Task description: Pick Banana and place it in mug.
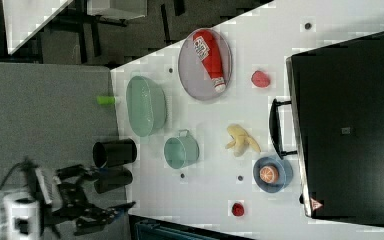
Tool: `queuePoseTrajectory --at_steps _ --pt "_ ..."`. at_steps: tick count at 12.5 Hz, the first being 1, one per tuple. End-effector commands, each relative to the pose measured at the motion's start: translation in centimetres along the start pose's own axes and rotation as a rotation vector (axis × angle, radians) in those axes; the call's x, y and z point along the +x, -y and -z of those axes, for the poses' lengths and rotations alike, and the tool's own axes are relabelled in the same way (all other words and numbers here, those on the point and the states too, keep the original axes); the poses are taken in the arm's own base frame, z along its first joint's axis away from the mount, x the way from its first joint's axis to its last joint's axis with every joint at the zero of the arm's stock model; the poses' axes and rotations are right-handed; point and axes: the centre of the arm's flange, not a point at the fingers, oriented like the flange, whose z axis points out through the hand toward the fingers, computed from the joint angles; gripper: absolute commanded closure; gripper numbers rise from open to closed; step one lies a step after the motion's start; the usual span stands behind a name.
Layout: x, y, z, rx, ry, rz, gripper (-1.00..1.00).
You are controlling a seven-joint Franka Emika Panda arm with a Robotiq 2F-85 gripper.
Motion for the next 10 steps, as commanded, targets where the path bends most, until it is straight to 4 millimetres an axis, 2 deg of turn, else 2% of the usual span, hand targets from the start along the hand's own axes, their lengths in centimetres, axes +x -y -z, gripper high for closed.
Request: queuePoseTrajectory --at_steps 1,5,10 --pt "1.2 3.6 -8.1 -0.078 0.069 0.033 -1.0" --pt "2.2 5.4 -18.1 -0.069 0.065 0.217 -1.0" --pt "2.7 6.5 -30.7 -0.059 0.051 0.398 -1.0"
